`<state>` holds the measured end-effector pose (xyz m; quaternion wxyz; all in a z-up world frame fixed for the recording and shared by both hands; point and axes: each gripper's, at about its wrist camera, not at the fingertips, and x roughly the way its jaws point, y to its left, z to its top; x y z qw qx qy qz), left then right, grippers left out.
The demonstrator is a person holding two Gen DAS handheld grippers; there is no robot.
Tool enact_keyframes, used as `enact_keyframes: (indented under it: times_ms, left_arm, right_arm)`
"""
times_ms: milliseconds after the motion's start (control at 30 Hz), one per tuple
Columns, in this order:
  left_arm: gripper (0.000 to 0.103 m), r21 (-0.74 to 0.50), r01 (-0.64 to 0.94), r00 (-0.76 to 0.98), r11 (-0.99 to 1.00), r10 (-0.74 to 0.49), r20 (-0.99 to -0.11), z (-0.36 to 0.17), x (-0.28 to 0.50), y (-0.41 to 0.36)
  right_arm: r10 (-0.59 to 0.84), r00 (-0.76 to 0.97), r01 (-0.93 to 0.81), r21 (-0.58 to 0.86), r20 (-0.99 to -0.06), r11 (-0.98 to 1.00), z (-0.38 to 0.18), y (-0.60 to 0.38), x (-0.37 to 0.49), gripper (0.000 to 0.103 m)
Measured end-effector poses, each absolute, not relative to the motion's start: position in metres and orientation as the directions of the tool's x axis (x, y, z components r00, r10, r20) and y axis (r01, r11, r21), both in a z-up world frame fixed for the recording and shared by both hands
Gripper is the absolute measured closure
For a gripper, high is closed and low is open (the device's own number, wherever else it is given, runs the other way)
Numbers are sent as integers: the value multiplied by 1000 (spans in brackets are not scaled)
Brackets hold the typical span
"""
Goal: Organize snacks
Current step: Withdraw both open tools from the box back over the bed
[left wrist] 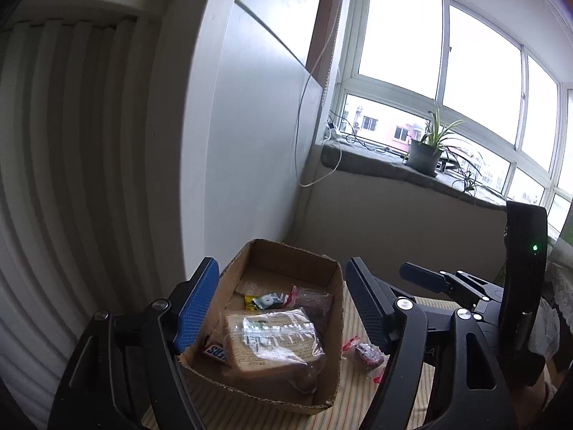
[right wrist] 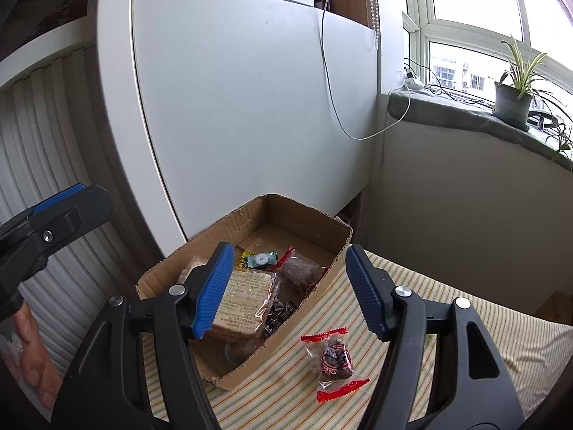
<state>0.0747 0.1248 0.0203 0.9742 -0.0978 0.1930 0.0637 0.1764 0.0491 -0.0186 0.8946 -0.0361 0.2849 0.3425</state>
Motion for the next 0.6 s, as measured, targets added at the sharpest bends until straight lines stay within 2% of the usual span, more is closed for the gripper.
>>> enact_keyframes:
  times_ms: [300,600]
  left_arm:
    - [26,-115,-130,932,985,82,-354,39,50,91]
    - [23,-36,-27,933,999,13,-359,46,46,13]
  right_arm:
    - [576,647,-588,155,-499,794,-14,-4,149,14]
    - [497,719,-452,216,-486,865,-28,-123,134,13]
